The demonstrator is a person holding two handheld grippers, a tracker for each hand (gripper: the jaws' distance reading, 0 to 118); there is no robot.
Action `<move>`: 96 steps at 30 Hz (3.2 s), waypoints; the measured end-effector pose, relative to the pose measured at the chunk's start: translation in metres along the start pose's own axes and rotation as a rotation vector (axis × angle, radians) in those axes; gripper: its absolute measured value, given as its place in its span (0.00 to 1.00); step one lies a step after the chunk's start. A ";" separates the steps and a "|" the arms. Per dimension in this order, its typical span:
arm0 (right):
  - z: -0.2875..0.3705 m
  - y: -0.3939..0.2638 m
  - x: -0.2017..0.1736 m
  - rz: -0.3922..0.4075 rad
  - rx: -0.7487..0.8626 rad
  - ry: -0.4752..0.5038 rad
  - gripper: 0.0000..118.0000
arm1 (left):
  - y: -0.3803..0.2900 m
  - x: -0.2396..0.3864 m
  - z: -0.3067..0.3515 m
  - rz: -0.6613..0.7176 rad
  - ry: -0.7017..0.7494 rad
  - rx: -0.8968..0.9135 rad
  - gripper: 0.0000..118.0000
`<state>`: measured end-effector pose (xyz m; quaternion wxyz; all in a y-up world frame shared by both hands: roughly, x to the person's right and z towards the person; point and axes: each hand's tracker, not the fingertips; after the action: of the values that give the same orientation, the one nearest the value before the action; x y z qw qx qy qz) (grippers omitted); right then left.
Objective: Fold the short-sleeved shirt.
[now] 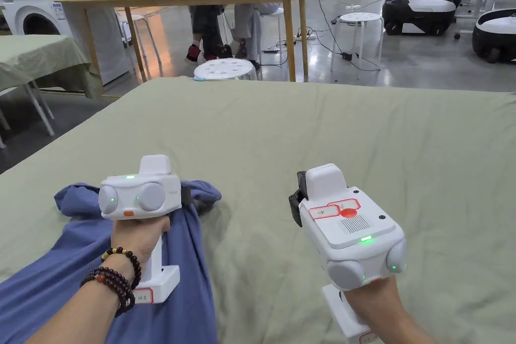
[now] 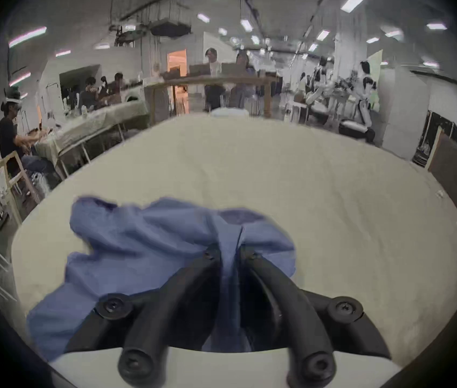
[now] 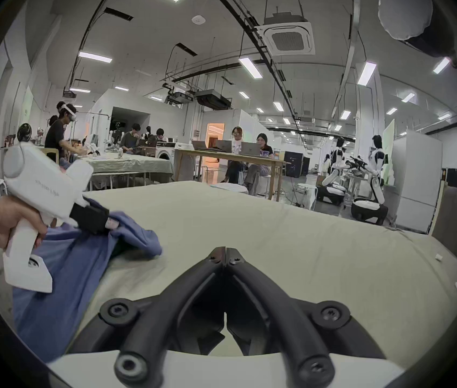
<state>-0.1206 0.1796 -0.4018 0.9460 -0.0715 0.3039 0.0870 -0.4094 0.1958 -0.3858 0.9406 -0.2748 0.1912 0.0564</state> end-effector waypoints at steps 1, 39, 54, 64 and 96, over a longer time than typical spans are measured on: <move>0.004 0.000 0.005 -0.007 0.003 -0.006 0.00 | 0.009 0.005 0.005 -0.014 -0.006 -0.003 0.08; 0.260 -0.104 0.357 -0.199 -0.172 -0.842 0.00 | -0.111 0.582 0.059 -0.584 -0.791 -0.119 0.99; 0.174 -0.053 0.268 -0.123 -0.125 -0.629 0.00 | -0.008 0.357 0.061 -0.339 -0.499 0.148 0.00; 0.110 -0.026 0.203 -0.086 -0.109 -0.485 0.00 | 0.000 0.254 0.037 -0.255 -0.361 0.134 0.00; 0.079 -0.061 0.250 -0.153 -0.150 -0.476 0.03 | 0.021 0.287 -0.148 -0.294 -0.317 -0.290 0.02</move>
<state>0.1367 0.1657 -0.4807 0.9868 -0.1416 0.0591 0.0518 -0.1986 0.1341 -0.6236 0.9077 -0.4193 -0.0107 -0.0116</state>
